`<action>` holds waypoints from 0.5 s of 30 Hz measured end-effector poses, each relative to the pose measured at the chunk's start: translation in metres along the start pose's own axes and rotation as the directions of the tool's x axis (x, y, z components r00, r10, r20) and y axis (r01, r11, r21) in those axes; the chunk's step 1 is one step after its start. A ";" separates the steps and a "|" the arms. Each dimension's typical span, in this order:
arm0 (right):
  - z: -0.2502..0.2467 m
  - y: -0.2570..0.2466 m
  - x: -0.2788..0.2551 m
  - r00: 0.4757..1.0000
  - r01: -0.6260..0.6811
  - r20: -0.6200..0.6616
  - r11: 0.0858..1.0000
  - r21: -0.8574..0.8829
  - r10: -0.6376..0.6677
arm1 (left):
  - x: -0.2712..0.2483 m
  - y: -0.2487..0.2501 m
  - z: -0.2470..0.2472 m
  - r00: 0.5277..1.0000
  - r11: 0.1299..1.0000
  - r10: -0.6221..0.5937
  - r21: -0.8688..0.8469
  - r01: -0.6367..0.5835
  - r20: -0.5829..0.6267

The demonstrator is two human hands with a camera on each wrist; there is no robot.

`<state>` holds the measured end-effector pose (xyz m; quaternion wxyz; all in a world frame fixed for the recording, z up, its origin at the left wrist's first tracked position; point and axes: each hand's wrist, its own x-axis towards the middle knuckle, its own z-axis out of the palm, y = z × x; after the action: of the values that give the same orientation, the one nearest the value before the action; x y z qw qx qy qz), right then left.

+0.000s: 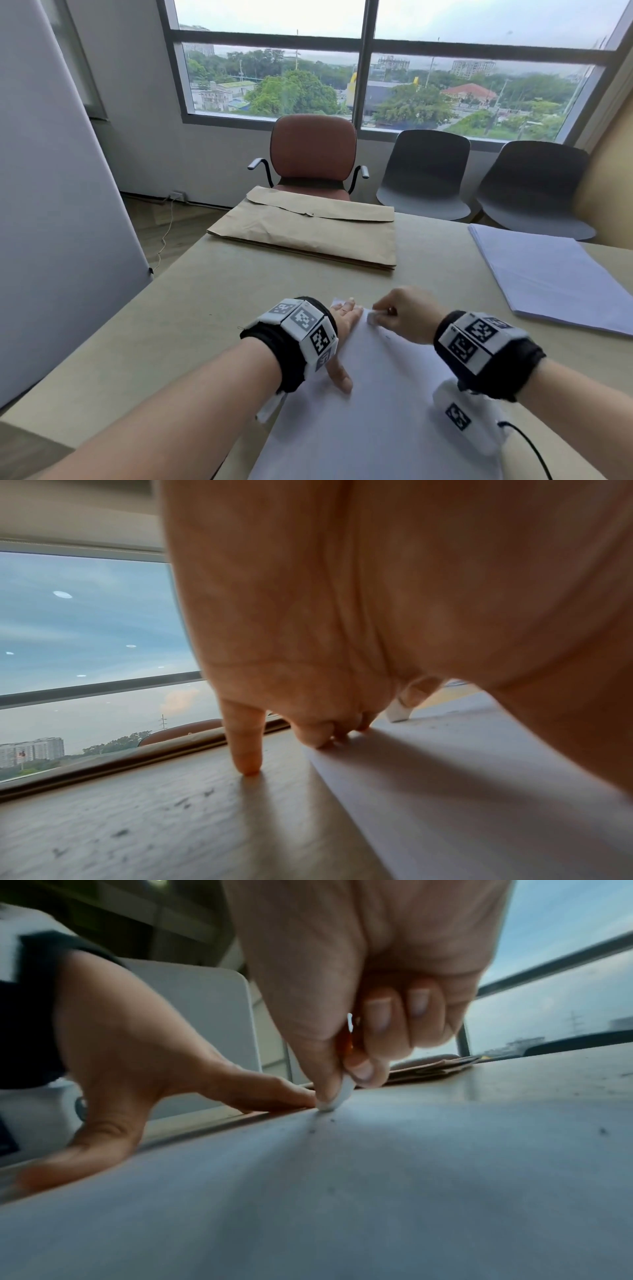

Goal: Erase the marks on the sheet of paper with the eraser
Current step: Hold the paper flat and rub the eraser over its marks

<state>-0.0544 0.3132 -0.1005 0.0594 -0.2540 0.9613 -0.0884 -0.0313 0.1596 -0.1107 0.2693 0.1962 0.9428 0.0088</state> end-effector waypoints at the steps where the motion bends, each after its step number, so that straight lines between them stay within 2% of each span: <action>1: 0.002 -0.001 -0.001 1.000 0.006 0.004 1.000 -0.010 -0.006 | 0.000 0.000 0.000 1.000 1.000 -0.001 0.004 0.001 -0.002; 4: 0.011 -0.016 -0.020 0.985 0.122 0.114 0.989 0.081 -0.131 | 0.002 -0.001 0.002 1.000 0.999 -0.012 0.030 0.011 0.018; 6: 0.012 -0.018 -0.028 0.974 0.137 0.161 0.979 0.154 -0.162 | 0.005 0.000 0.002 0.999 0.999 -0.020 0.044 0.019 0.026; 8: 0.007 -0.011 -0.021 0.985 0.092 0.138 0.990 0.108 -0.106 | 0.005 0.000 0.001 1.000 0.999 -0.017 0.038 0.016 0.023; 12: 0.004 -0.002 -0.001 0.998 -0.050 -0.034 0.999 -0.005 0.049 | 0.003 -0.002 0.001 1.000 1.000 0.000 0.014 0.000 0.003; 15: 0.015 -0.019 -0.012 0.998 0.057 0.039 0.998 0.014 -0.057 | 0.006 -0.003 0.005 1.000 0.999 -0.002 0.042 0.003 -0.002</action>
<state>-0.0330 0.3012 -0.1106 0.0772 -0.2826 0.9518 -0.0911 -0.0349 0.1589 -0.1184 0.2643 0.2007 0.9433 -0.0114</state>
